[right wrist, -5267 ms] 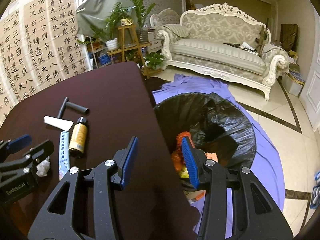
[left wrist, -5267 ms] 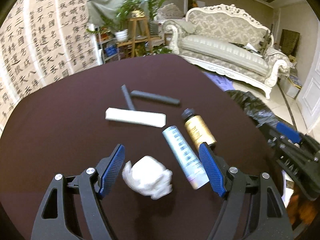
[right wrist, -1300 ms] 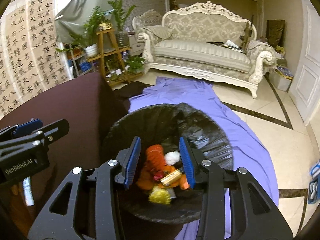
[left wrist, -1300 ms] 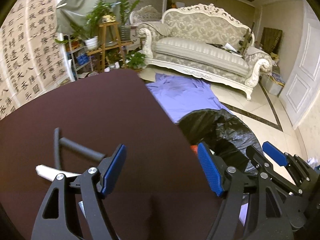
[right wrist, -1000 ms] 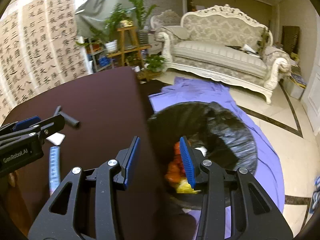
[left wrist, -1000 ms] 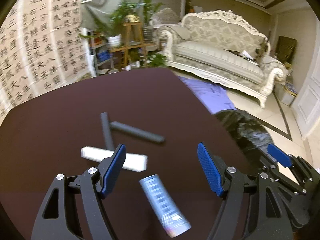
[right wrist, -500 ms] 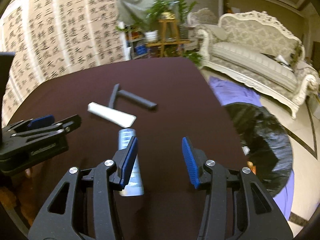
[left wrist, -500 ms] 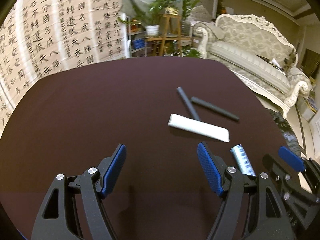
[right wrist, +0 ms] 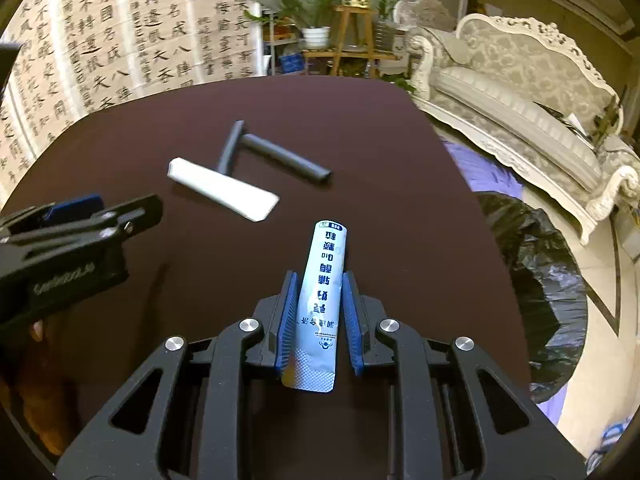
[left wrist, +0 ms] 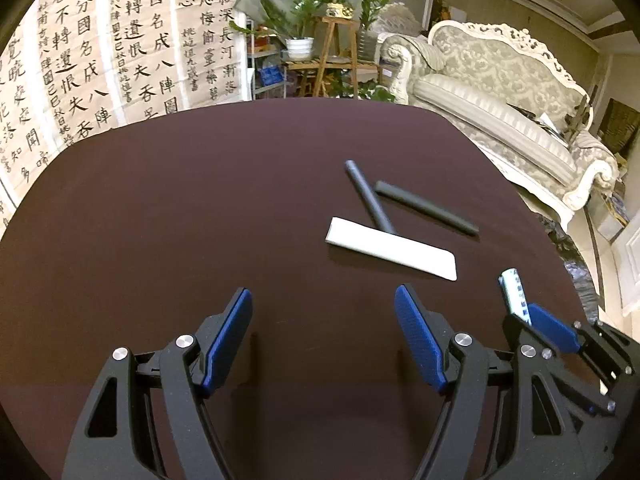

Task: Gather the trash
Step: 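Grasp the white strip with the left tool while the right tool grasps the toothpaste tube, then carry strip and tube over the bin and open both tools to drop them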

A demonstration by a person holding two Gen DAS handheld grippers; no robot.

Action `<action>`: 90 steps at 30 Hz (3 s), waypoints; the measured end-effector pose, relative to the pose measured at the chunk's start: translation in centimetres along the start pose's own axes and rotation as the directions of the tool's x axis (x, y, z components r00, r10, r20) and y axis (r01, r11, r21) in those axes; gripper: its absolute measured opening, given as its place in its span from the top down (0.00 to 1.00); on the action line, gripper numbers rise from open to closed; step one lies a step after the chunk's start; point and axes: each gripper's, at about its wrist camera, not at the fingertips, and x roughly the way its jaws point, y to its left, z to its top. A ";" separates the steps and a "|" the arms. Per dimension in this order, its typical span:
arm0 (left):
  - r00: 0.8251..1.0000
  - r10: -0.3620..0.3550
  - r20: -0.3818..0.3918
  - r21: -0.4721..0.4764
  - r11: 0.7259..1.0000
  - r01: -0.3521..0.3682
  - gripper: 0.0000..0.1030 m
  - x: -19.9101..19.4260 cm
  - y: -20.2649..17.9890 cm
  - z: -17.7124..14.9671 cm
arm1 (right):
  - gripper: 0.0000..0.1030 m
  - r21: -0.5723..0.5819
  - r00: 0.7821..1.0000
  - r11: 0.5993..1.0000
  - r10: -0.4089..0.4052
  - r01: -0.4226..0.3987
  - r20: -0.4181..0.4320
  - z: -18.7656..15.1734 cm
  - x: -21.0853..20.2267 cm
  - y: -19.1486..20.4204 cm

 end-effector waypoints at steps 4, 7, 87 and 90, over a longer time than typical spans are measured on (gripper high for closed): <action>1.000 -0.010 -0.022 0.003 1.000 0.010 0.30 1.1 -0.8 0.4 | 0.78 0.026 1.000 1.000 -0.008 0.008 -0.001 0.7 0.8 -1.8; 0.999 -0.004 -0.043 0.001 1.000 0.004 0.30 2.0 -1.4 0.9 | 0.79 0.037 1.000 0.999 -0.009 0.009 0.000 1.4 1.4 -2.8; 0.963 -0.240 0.125 0.213 0.954 0.210 0.84 -1.5 -9.5 2.4 | 0.81 0.211 0.967 0.960 -0.215 0.183 0.139 0.5 -3.3 -12.1; 0.958 -0.257 0.127 0.249 0.943 0.220 0.84 -1.0 -12.0 2.7 | 0.81 0.235 0.958 0.949 -0.249 0.211 0.144 0.3 -3.3 -14.0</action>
